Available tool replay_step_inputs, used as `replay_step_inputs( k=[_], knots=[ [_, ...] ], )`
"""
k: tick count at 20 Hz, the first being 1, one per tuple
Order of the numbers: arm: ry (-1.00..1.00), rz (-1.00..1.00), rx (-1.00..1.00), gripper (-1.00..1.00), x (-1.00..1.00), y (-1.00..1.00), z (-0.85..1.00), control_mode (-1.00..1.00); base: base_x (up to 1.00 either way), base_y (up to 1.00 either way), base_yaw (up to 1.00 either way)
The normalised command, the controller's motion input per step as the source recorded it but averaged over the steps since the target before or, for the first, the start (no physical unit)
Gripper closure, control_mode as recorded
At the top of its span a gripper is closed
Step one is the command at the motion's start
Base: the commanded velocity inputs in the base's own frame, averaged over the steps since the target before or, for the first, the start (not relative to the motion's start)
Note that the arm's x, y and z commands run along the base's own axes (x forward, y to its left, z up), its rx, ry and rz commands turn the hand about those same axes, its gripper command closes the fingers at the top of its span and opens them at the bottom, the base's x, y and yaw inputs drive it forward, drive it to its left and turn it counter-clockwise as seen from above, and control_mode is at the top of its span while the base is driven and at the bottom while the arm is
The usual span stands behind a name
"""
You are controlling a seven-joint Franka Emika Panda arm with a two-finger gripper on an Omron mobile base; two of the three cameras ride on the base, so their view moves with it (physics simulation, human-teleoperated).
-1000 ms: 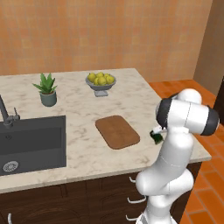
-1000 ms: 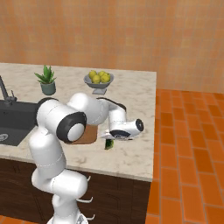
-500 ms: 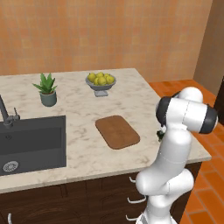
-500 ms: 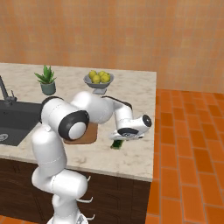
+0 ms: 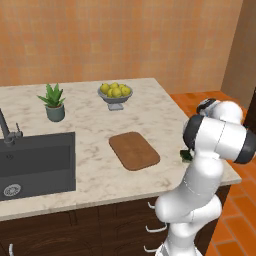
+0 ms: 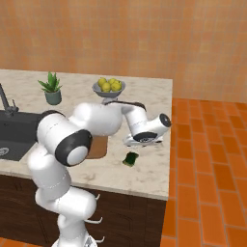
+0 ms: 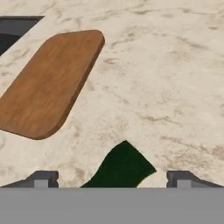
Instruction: Pick up the sponge from the counter and clean the cutting board by briefly scrubbing or pressing down on the cutting board. Once finished, release the sponge.
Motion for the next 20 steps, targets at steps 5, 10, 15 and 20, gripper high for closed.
replay_step_inputs(
  k=[5, 10, 15, 20],
  knots=[
    [0.00, -0.22, -0.08, -1.00, -0.65, 0.90, 0.71, -1.00, 0.00, 0.00, 0.00],
    [0.00, -0.26, -0.02, -1.00, -0.90, 1.00, 0.20, -1.00, 0.00, 0.00, 0.00],
    [0.00, -0.17, -0.09, -1.00, -0.74, 0.73, 0.51, -1.00, 0.00, 0.00, 0.00],
    [-0.03, -0.10, -0.13, -1.00, -0.71, 0.51, 0.65, -1.00, 0.00, 0.00, 0.00]
  ],
)
